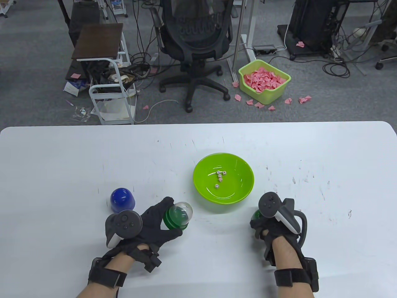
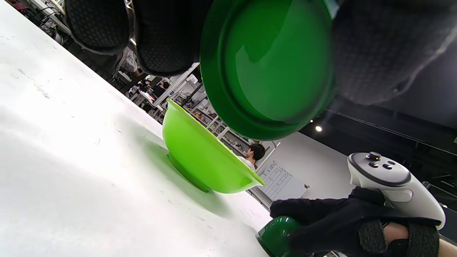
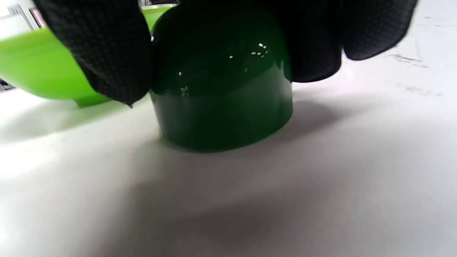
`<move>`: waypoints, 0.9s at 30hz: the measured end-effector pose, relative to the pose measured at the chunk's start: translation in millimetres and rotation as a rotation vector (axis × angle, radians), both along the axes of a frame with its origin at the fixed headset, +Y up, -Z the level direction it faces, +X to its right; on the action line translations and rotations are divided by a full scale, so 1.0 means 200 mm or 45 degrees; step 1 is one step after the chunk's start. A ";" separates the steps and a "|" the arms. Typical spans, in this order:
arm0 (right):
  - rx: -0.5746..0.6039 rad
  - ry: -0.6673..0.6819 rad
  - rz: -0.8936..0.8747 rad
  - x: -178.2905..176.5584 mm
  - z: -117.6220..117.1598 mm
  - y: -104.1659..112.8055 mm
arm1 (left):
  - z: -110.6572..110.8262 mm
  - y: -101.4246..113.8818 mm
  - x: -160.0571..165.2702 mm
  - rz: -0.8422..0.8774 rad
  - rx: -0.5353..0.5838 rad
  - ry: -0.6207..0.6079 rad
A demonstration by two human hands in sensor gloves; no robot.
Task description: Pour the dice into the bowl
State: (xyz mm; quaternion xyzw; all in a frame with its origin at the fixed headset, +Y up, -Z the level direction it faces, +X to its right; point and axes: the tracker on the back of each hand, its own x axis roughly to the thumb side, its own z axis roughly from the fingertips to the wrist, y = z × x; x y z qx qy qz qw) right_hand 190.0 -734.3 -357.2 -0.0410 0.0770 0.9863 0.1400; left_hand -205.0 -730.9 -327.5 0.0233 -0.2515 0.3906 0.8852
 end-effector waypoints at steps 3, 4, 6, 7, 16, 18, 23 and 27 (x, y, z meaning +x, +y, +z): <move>0.079 0.003 -0.056 0.00 0.02 0.05 | 0.00 0.00 0.00 -0.006 -0.002 -0.001; 0.100 0.005 -0.067 0.00 0.02 0.06 | 0.00 0.00 0.00 -0.006 -0.003 0.000; 0.158 0.022 -0.119 0.00 0.03 0.10 | 0.00 0.00 0.00 -0.008 -0.005 0.000; 0.195 0.040 -0.163 -0.01 0.04 0.12 | 0.00 0.00 0.00 -0.010 -0.005 0.001; 0.410 0.229 -0.332 -0.15 0.12 0.25 | 0.00 -0.01 0.01 -0.041 -0.001 -0.007; 0.458 0.281 -0.361 -0.19 0.14 0.27 | 0.00 -0.01 0.02 -0.056 0.001 -0.014; 0.547 0.406 -0.492 -0.29 0.17 0.27 | 0.01 -0.02 0.05 -0.099 0.010 -0.040; 0.596 0.480 -0.613 -0.36 0.20 0.26 | 0.02 -0.03 0.07 -0.126 0.017 -0.060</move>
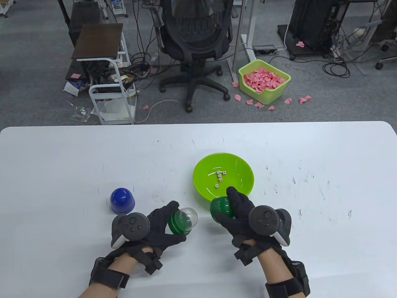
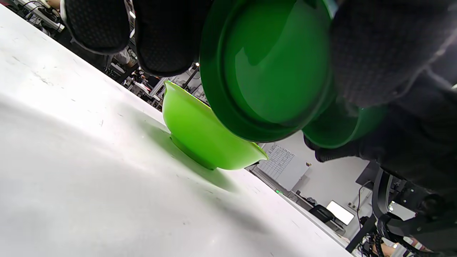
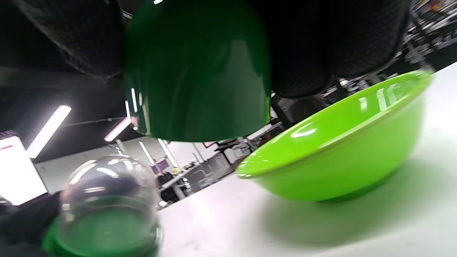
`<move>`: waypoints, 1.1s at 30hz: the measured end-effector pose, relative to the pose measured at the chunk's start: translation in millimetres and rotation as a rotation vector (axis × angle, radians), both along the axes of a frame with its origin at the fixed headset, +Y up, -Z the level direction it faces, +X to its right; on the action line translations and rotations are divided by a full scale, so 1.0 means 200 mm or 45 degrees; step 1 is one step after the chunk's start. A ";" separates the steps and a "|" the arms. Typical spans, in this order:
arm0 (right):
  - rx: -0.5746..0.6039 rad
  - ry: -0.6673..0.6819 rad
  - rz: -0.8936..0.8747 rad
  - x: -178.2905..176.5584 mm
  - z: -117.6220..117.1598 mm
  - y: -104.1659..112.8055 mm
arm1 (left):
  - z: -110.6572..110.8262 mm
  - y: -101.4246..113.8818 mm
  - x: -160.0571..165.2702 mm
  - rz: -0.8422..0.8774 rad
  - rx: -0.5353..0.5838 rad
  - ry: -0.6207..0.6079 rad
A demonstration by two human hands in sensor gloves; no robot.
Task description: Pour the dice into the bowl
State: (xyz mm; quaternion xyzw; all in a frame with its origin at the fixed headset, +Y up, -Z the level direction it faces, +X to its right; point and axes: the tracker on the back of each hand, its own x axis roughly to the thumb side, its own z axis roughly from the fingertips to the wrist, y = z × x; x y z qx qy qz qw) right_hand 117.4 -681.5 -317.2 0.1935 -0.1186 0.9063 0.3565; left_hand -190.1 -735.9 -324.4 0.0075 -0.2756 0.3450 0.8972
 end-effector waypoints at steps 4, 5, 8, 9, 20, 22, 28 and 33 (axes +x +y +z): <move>0.017 0.063 -0.027 -0.06 0.02 -0.01 | 0.01 0.00 0.02 -0.013 0.019 -0.020; 0.017 0.079 -0.027 -0.08 0.02 -0.02 | 0.02 0.01 0.03 -0.016 0.026 -0.026; 0.001 0.124 -0.028 -0.12 0.03 -0.04 | 0.03 0.01 0.05 -0.030 0.044 -0.043; -0.011 0.138 -0.026 -0.14 0.04 -0.05 | 0.04 0.01 0.05 -0.035 0.051 -0.050; -0.085 0.232 -0.016 -0.23 0.05 -0.11 | 0.08 0.03 0.11 -0.042 0.103 -0.098; -0.092 0.244 -0.004 -0.24 0.05 -0.12 | 0.09 0.03 0.12 -0.039 0.112 -0.105; -0.122 0.266 0.004 -0.26 0.05 -0.13 | 0.10 0.03 0.13 -0.040 0.114 -0.116; -0.143 0.271 0.009 -0.27 0.06 -0.14 | 0.10 0.03 0.14 -0.085 0.125 -0.111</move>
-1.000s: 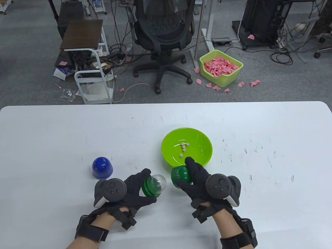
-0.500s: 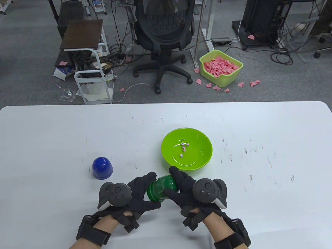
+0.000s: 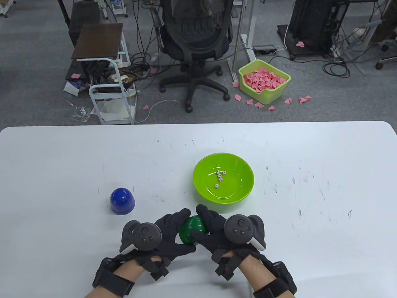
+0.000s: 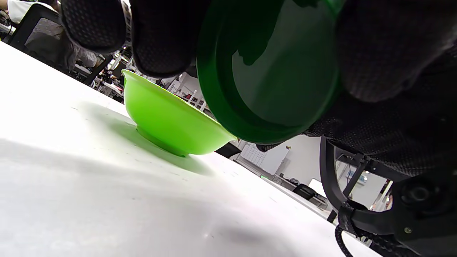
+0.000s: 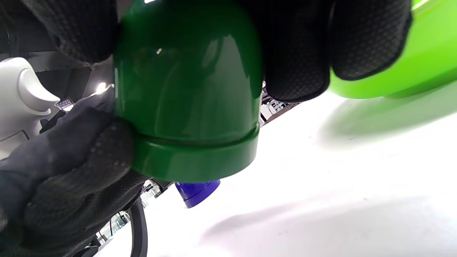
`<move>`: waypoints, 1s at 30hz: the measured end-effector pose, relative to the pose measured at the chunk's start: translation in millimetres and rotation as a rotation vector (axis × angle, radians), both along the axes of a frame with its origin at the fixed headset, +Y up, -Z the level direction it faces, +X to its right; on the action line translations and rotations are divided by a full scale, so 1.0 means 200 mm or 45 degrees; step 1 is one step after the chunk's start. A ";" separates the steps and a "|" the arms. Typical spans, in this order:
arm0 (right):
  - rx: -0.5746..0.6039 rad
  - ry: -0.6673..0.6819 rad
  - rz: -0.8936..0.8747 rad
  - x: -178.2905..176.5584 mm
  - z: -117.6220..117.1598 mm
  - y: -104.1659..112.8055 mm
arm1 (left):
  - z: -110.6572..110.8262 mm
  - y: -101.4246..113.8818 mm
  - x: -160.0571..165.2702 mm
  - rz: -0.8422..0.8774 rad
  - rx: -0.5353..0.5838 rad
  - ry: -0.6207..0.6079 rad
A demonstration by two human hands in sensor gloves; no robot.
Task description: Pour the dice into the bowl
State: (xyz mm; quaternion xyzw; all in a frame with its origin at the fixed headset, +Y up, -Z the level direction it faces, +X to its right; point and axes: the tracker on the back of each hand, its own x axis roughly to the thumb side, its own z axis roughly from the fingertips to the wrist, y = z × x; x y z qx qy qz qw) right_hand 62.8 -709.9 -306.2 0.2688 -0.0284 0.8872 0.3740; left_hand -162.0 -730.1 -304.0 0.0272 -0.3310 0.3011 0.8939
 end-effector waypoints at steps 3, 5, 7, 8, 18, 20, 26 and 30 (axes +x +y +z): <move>-0.006 0.001 0.003 0.00 0.00 0.00 | 0.00 0.00 0.00 -0.003 0.008 0.004; -0.019 0.003 0.000 -0.01 0.00 0.00 | 0.00 0.00 0.00 -0.002 0.025 0.010; -0.036 0.007 -0.002 -0.01 0.00 0.00 | 0.00 0.00 0.00 0.009 0.034 0.011; -0.034 0.009 -0.002 -0.01 0.00 0.00 | 0.00 0.00 0.00 0.015 0.038 0.011; -0.021 0.063 -0.083 0.00 0.01 0.03 | -0.01 0.03 -0.04 0.099 0.055 0.023; -0.013 0.072 -0.100 0.00 0.01 0.04 | -0.02 0.03 -0.05 0.113 0.056 0.033; 0.093 0.024 -0.097 0.06 0.01 0.09 | -0.04 0.04 -0.12 0.197 0.016 0.081; 0.179 -0.045 -0.035 0.13 0.00 0.11 | -0.06 0.04 -0.16 0.272 -0.015 0.120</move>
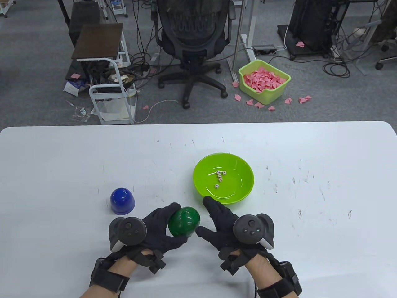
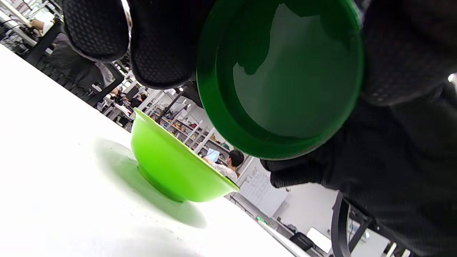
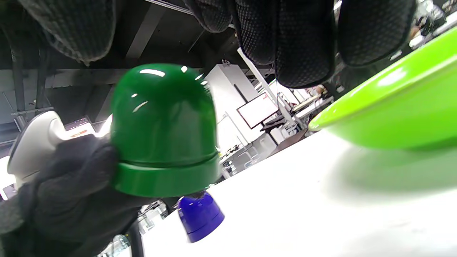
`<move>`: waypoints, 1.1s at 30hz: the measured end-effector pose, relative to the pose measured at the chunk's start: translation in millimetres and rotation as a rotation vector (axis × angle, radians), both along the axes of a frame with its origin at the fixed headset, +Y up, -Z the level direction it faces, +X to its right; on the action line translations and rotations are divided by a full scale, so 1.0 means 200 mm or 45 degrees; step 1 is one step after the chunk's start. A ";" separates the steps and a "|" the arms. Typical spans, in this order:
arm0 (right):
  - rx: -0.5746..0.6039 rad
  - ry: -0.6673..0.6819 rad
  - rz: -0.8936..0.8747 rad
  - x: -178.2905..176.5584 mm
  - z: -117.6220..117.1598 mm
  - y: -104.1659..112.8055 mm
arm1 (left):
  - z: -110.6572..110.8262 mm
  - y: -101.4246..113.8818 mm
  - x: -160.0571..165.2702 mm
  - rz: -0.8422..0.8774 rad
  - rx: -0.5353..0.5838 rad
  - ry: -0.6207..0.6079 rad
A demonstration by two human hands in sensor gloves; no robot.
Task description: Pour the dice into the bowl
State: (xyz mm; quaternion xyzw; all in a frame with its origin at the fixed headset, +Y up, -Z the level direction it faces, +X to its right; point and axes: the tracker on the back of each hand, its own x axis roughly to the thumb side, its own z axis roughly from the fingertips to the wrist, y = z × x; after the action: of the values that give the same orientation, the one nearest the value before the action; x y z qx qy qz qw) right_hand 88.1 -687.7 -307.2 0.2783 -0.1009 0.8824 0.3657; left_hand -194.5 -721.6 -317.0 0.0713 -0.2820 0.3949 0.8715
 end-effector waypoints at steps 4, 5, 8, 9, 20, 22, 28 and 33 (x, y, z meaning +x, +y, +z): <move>0.051 -0.087 0.031 0.09 -0.03 0.02 | -0.02 0.00 -0.03 0.066 -0.038 0.019; 0.060 -0.112 0.032 0.11 -0.04 0.02 | -0.02 0.00 -0.04 0.077 -0.042 0.023; 0.065 -0.165 0.015 0.18 -0.05 0.03 | -0.04 0.00 -0.05 0.124 -0.082 0.039; 0.068 -0.176 0.014 0.19 -0.05 0.03 | -0.05 0.00 -0.05 0.136 -0.092 0.043; 0.070 -0.268 -0.039 0.31 -0.08 0.04 | -0.03 -0.02 -0.21 0.115 -0.199 0.088; 0.067 -0.267 -0.037 0.31 -0.08 0.04 | -0.02 -0.04 -0.25 0.108 -0.240 0.101; 0.062 -0.265 -0.033 0.30 -0.08 0.04 | 0.02 -0.10 -0.33 0.035 -0.318 0.152; 0.055 -0.268 -0.031 0.31 -0.08 0.04 | 0.04 -0.15 -0.34 -0.059 -0.391 0.172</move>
State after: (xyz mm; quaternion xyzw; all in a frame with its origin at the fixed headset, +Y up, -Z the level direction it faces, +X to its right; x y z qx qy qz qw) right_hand 149.5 -680.4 -322.6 0.1906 -0.1612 0.8999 0.3575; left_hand -262.8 -750.8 -309.5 -0.0427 -0.1608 0.4074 0.8980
